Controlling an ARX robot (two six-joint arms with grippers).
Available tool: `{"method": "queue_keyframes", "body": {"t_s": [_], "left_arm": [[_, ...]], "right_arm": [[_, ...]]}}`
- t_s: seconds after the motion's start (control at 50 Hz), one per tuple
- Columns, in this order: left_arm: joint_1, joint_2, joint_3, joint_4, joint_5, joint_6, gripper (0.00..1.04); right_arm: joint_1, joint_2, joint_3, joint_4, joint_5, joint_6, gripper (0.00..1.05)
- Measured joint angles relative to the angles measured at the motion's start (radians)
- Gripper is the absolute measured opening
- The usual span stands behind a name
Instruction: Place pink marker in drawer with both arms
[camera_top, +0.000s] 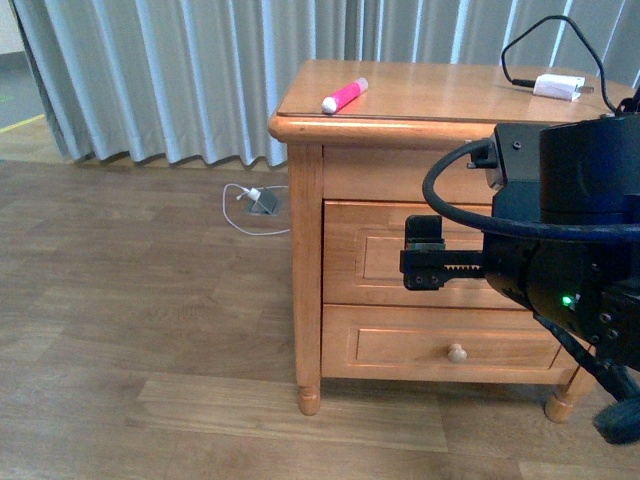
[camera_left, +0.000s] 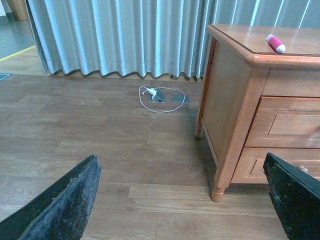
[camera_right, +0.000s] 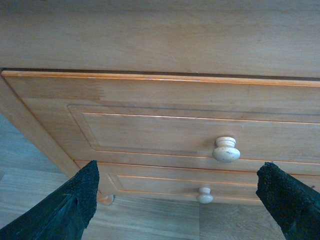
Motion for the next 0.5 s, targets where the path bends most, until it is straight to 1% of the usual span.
{"method": "queue_keyframes", "body": {"t_s": [0.3,0.5], "left_arm": [[0.000,0.000,0.000,0.000,0.000,0.000,0.99],[0.000,0.000,0.000,0.000,0.000,0.000,0.99]], "right_arm": [[-0.031,0.155,0.142,0.011,0.025,-0.024,0.96],[-0.057,0.208,0.183,0.010,0.030,-0.038,0.96]]}}
